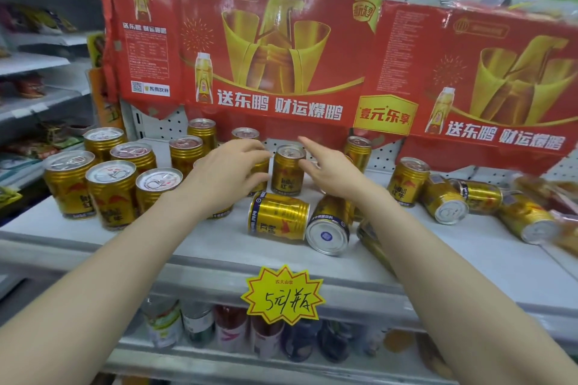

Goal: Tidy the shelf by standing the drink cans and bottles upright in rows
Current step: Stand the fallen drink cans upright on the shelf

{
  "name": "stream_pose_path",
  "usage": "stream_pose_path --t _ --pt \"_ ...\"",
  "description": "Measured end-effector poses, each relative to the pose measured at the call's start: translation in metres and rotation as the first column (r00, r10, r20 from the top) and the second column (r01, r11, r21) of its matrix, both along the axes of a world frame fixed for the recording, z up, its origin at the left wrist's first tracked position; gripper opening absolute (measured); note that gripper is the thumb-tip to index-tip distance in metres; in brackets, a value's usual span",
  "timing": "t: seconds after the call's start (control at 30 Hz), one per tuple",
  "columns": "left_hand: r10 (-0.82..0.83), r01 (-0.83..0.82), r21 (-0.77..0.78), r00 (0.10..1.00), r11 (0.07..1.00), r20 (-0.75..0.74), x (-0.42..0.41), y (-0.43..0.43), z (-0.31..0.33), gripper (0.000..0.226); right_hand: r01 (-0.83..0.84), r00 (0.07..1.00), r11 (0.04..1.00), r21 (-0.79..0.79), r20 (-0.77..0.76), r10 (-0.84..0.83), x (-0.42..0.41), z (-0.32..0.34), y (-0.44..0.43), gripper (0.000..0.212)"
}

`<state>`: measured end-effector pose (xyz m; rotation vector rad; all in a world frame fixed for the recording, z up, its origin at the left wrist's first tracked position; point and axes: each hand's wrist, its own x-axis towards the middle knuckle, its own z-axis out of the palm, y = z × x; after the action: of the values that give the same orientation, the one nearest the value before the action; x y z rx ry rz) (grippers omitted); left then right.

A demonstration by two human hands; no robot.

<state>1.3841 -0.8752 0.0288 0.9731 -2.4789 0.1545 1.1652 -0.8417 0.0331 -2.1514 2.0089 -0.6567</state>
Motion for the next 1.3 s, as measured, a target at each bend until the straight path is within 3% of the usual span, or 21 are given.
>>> stream_pose_path --t 0.07,0.17,0.23,0.3,0.43,0.6,0.77,0.9,0.97,1.13,1.3 --pt "-0.114 0.114 0.040 0.993 0.993 -0.004 -0.003 0.012 -0.003 0.052 0.015 0.999 0.995 -0.099 0.031 -0.012 -0.006 0.005 0.019 0.051" --pt "-0.217 0.183 0.194 0.961 0.964 0.169 -0.015 0.028 -0.012 0.073 0.039 0.999 0.992 -0.117 0.024 -0.037 -0.012 0.007 0.052 0.057" --pt "-0.229 0.177 0.204 0.936 0.963 0.267 -0.021 0.032 -0.021 0.087 0.051 0.999 0.994 -0.101 -0.004 -0.052 -0.011 0.000 0.070 0.056" --pt "-0.213 0.172 0.163 0.936 0.972 0.281 -0.024 0.032 -0.027 0.086 0.078 0.997 0.991 -0.107 -0.012 -0.080 -0.010 -0.012 0.084 0.057" --pt "-0.188 0.163 0.139 0.962 0.977 0.200 -0.019 0.036 -0.030 0.079 0.108 0.993 0.989 -0.100 -0.037 -0.112 -0.009 -0.027 0.105 0.061" --pt "-0.162 0.175 0.226 0.984 0.958 -0.074 0.004 0.043 -0.028 0.080 0.242 0.964 0.966 -0.092 -0.086 -0.250 0.005 -0.024 0.107 0.031" --pt "-0.161 0.199 0.282 0.975 0.939 -0.150 0.026 0.051 -0.024 0.074 0.467 0.788 0.884 0.002 -0.455 -0.414 0.028 -0.020 0.080 0.065" --pt "-0.098 0.131 0.281 0.987 0.951 -0.129 0.040 0.051 -0.019 0.071 0.579 0.682 0.815 0.032 -0.567 -0.462 0.044 -0.017 0.070 0.081" --pt "-0.062 0.085 0.270 0.994 0.959 -0.092 0.044 0.052 -0.019 0.070 0.573 0.708 0.818 0.051 -0.533 -0.463 0.047 -0.020 0.068 0.080" --pt "-0.013 0.019 0.225 1.000 0.974 -0.028 0.046 0.051 -0.019 0.069 0.400 0.850 0.915 0.055 -0.394 -0.348 0.055 -0.015 0.062 0.051" --pt "-0.009 0.008 0.176 1.000 0.984 0.004 0.044 0.050 -0.018 0.073 0.430 0.840 0.899 0.090 -0.404 -0.361 0.058 -0.007 0.061 0.037"
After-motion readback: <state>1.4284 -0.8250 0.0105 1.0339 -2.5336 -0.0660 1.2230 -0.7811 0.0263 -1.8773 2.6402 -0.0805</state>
